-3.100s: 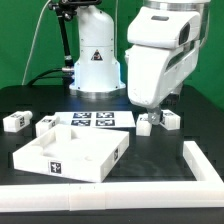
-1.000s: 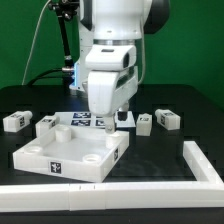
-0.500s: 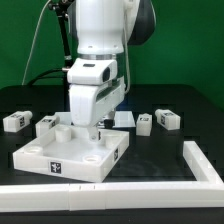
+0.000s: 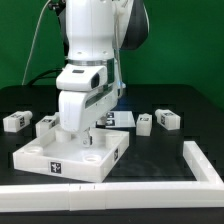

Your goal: Assemble one leg

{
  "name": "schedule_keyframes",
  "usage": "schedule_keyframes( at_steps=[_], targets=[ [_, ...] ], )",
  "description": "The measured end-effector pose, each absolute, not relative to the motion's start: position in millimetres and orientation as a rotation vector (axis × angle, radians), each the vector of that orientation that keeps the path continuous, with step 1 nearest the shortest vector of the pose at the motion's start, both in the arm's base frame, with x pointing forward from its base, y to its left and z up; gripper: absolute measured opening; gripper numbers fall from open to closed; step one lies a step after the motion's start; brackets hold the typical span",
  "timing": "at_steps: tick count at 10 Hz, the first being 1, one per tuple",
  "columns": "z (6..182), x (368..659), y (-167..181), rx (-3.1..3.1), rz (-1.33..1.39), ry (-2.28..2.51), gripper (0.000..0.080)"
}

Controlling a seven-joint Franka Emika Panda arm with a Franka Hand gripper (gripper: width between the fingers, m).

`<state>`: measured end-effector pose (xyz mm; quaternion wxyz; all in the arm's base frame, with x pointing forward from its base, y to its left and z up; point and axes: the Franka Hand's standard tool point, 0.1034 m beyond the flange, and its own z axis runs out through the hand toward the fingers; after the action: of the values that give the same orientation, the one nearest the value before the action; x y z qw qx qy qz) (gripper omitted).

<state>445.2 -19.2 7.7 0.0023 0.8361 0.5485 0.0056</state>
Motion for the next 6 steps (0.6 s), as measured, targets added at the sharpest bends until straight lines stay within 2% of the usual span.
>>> schedule_keyframes(
  at_steps=[1, 2, 3, 4, 6],
  targets=[
    [7.7, 445.3, -19.2, 2.623, 0.017, 1.721, 0.0398],
    [7.7, 445.2, -19.2, 2.623, 0.017, 1.721, 0.0398],
    [7.7, 445.2, -19.2, 2.623, 0.017, 1.721, 0.0216],
    [7.7, 445.2, -19.2, 2.623, 0.017, 1.721, 0.0086],
    [7.7, 445.2, -19.3, 2.623, 0.017, 1.72, 0.0057]
  ],
)
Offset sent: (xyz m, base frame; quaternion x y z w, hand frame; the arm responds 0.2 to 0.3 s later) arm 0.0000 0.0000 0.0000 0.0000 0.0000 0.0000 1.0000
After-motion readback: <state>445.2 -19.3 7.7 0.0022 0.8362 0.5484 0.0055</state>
